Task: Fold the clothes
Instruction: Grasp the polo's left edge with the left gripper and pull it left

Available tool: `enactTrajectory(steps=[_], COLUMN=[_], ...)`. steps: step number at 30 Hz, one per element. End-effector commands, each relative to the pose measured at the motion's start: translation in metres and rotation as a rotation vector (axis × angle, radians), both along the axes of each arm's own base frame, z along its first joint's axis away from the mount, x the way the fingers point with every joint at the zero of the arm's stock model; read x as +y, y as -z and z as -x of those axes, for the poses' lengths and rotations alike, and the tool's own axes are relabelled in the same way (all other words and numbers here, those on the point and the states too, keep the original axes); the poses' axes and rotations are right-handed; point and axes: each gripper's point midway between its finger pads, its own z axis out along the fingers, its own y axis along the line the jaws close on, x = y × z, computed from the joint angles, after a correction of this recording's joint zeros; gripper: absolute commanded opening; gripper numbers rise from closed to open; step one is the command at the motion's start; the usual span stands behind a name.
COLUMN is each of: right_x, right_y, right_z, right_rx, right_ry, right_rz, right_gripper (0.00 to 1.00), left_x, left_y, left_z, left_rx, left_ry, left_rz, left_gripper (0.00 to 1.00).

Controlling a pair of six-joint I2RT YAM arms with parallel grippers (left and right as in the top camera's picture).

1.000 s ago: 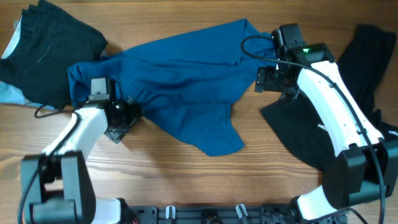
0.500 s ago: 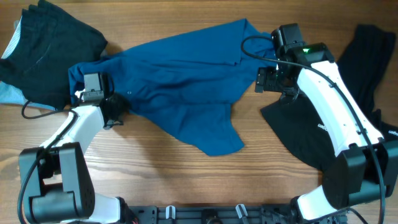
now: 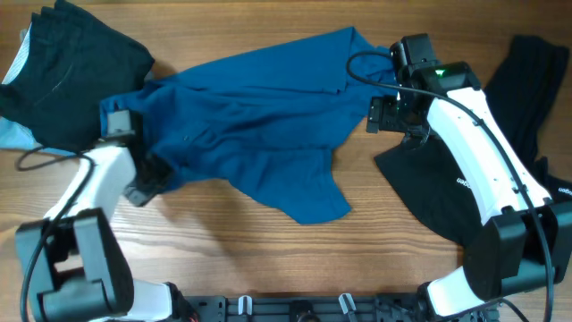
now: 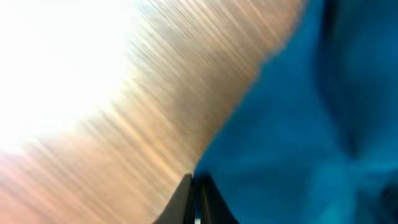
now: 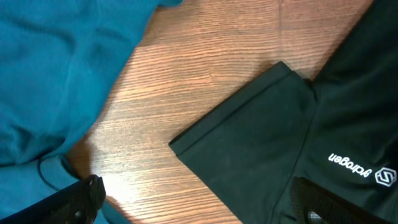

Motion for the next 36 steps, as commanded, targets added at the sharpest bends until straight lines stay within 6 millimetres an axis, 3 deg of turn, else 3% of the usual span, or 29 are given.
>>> enactTrajectory(steps=[1, 3, 6, 7, 8, 9, 10, 15, 20, 24, 31, 34, 36], right_x=[0.0, 0.0, 0.0, 0.0, 0.0, 0.0, 0.0, 0.001, 0.001, 0.001, 0.001, 0.001, 0.0], right_y=[0.001, 0.001, 0.001, 0.001, 0.001, 0.0, 0.0, -0.001, -0.001, 0.0, 0.0, 0.0, 0.0], right_z=[-0.003, -0.003, -0.003, -0.003, -0.004, -0.004, -0.006, -0.009, -0.01, -0.008, -0.008, -0.008, -0.006], right_rx=[-0.002, -0.003, -0.002, -0.003, -0.005, -0.008, -0.015, -0.028, -0.03, -0.024, -0.023, -0.022, -0.014], right_ry=[-0.005, -0.006, -0.007, -0.006, -0.006, -0.006, -0.006, -0.006, -0.006, -0.007, -0.007, -0.007, -0.008], right_rz=[-0.004, -0.004, -0.003, -0.003, -0.004, -0.004, -0.006, -0.008, -0.009, -0.007, -0.007, -0.007, -0.005], right_gripper=[1.0, 1.0, 1.0, 1.0, 1.0, 1.0, 1.0, 1.0, 1.0, 1.0, 1.0, 1.0, 0.99], left_x=[0.062, 0.087, 0.112, 0.111, 0.102, 0.091, 0.078, -0.006, -0.075, -0.128, -0.174, -0.182, -0.175], left_y=[-0.096, -0.136, -0.166, -0.166, -0.162, -0.157, -0.151, -0.132, -0.097, -0.044, -0.002, 0.015, 0.02], left_z=[-0.027, -0.036, -0.044, -0.044, -0.046, -0.047, -0.045, -0.027, -0.008, 0.028, 0.08, 0.077, 0.064], left_rx=[-0.139, -0.219, -0.301, -0.318, -0.323, -0.314, -0.293, -0.151, -0.032, 0.096, 0.222, 0.164, 0.107], left_ry=[-0.052, -0.12, -0.201, -0.247, -0.237, -0.223, -0.209, -0.092, 0.049, 0.071, 0.047, 0.073, 0.07], left_rz=[-0.172, -0.204, -0.237, -0.208, -0.15, -0.087, -0.022, 0.259, 0.371, 0.401, 0.453, 0.449, 0.413], left_gripper=[0.04, 0.04, 0.08, 0.44, 0.69, 0.91, 1.0, 1.0, 1.0, 1.0, 1.0, 1.0, 0.95])
